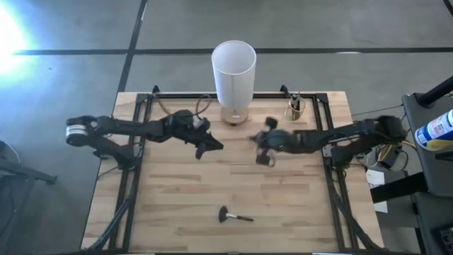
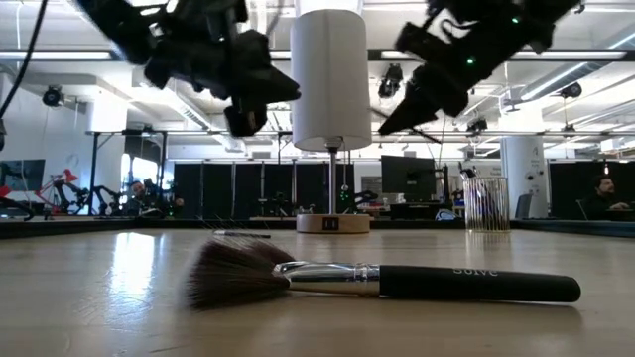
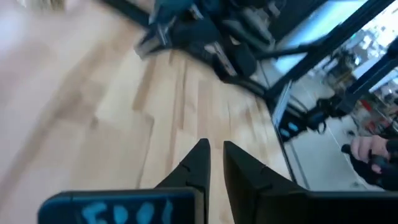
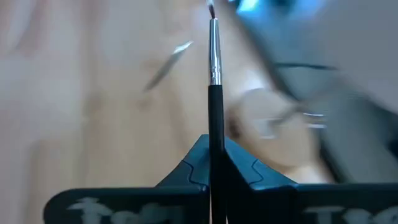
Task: Pick & Place Makeup Brushes
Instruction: Put the liner brush into the makeup brush holder
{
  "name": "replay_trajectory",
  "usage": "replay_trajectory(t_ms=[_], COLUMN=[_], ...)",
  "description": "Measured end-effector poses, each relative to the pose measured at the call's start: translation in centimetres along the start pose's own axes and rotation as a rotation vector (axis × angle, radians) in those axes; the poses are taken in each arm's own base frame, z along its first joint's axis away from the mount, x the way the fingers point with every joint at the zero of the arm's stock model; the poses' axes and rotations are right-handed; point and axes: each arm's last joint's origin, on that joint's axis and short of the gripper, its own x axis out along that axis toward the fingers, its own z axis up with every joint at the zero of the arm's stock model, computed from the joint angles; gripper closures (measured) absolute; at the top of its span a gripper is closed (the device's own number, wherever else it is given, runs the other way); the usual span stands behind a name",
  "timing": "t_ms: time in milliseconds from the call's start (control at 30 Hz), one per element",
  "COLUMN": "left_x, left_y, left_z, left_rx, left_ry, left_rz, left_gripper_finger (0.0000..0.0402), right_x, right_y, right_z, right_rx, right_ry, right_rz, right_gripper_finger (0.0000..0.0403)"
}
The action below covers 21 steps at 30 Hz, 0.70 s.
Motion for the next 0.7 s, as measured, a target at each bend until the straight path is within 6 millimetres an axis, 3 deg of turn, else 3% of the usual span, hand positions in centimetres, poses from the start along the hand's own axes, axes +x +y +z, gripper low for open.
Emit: replay_trajectory(t_ms=[167,400,533,700], left_x=[-1.3,-3.0,-3.5,-3.6], left_y=[0.6,1.3,1.6,1.8], left_z=[-2.0,-5.0,-5.9,-6.3], left_rx=[0.098,0.105,0.087,0.08], left_ry=[-0.19,-0.355,-0.376,-0.373], left_rz=[0.005,0.003,0.031,0.047], left_gripper_finger=[0.0374,0.0379,0.0379,0.0379], right_x=[-2.1,-3.9,-4.6,-4.8], right_y=[-4.3,-10.1,-12.3,-13.9], right_z=[-2.8,-7.6,-9.6,-11.5], right_rx=[0.172,0.425,0.495,0.533], right_ry=[-0.134,-0.288,-0.371,-0.353], right_rz=[-0.237,-0.533,-0.665,-0.761], right_gripper_finger=[0.0393,0.0392,0.0392,0.0392])
